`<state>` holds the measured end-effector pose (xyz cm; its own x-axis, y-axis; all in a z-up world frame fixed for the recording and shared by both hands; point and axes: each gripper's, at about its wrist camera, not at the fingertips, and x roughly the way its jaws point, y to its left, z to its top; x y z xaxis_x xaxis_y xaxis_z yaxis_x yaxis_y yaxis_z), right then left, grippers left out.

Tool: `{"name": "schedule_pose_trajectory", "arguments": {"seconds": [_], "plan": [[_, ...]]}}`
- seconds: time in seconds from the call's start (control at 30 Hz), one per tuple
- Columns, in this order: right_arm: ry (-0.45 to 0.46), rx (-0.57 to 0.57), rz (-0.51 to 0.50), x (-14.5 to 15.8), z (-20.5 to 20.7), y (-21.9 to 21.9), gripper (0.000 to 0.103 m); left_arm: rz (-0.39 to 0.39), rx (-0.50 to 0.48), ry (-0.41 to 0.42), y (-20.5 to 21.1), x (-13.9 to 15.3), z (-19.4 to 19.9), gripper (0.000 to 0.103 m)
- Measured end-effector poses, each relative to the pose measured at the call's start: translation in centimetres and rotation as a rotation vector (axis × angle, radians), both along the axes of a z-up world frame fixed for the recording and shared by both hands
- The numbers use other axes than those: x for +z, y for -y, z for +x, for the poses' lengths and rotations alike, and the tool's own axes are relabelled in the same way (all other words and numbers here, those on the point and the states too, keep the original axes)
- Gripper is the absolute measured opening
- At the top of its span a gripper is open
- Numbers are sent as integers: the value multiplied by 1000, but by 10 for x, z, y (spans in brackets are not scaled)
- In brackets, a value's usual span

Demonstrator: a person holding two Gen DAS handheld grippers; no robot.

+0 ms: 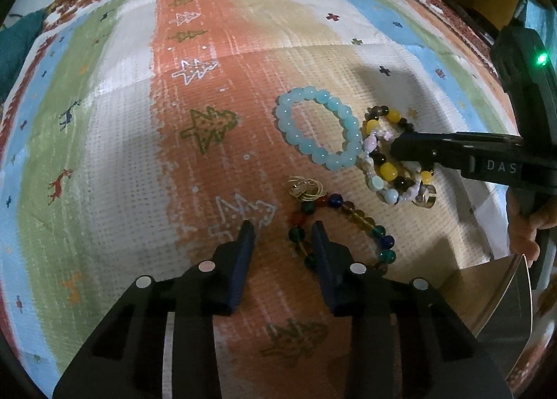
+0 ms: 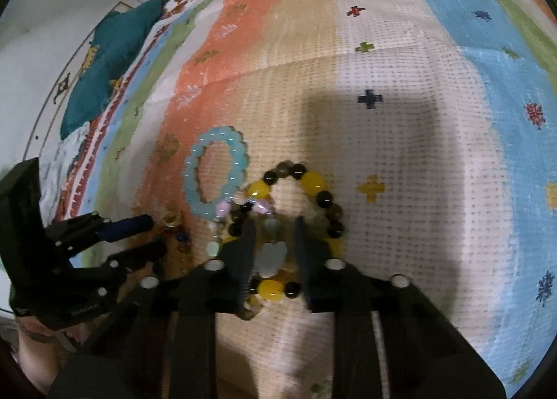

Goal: Organize jewelry
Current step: 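Grasp the white-bead bracelet with the right tool while the left tool grasps the multicolour bracelet, then carry the multicolour bracelet in the left tool while the right tool carries the white-bead bracelet to the tin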

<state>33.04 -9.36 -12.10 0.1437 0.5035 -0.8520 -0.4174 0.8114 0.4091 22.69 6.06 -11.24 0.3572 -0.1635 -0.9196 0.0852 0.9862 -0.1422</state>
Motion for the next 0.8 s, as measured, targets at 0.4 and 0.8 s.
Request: {"name": "schedule_pose_trajectory", "arguments": {"seconds": [0.4,0.8], "plan": [[27,14,-24,0,-2,0,12,-15,-6,-22,-2,-4,7,9],[90,49,-49,17,-10,-7,12,-43,-6,4,-3,16,1,9]]}}
